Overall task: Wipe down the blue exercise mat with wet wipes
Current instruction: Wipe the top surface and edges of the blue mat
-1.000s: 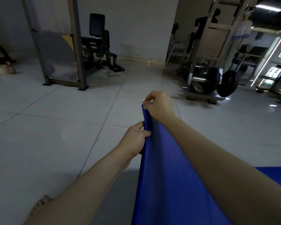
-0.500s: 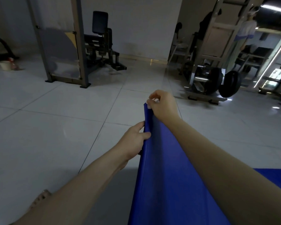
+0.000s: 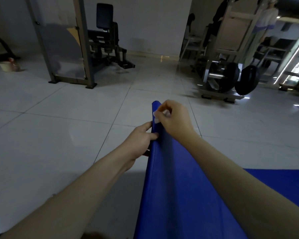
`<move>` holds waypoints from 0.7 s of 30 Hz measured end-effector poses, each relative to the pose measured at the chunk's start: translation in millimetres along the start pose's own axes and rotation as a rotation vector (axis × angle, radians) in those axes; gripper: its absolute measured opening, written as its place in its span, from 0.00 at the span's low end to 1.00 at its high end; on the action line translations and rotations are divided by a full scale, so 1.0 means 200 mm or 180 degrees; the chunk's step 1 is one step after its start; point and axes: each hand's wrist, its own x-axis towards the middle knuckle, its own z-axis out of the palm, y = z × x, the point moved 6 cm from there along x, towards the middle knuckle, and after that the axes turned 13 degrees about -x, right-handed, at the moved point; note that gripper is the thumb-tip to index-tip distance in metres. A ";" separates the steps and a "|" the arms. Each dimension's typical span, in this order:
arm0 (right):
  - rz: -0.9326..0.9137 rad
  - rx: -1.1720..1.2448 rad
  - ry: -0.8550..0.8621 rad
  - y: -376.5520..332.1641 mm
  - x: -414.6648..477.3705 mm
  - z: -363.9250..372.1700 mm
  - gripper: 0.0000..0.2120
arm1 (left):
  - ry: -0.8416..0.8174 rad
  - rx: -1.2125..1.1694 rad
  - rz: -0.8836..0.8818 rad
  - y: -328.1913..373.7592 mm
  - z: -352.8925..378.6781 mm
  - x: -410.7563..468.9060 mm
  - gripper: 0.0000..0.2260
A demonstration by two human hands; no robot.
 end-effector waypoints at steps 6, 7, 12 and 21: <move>0.0207 0.0152 -0.0065 0.02 -0.03 0.04 0.05 | 0.0006 -0.0325 -0.0193 -0.04 0.00 -0.01 0.14; 0.0148 0.0187 -0.0116 0.01 -0.11 0.03 0.06 | 0.0014 -0.0488 -0.0247 -0.04 -0.01 -0.01 0.13; -0.0354 -0.0158 -0.0275 -0.03 -0.40 0.02 0.08 | 0.0014 -0.0728 -0.0374 -0.05 -0.01 0.00 0.18; -0.0157 -0.0554 0.0006 -0.08 -0.14 0.01 0.10 | 0.0114 -0.0828 -0.0120 0.01 0.01 0.02 0.21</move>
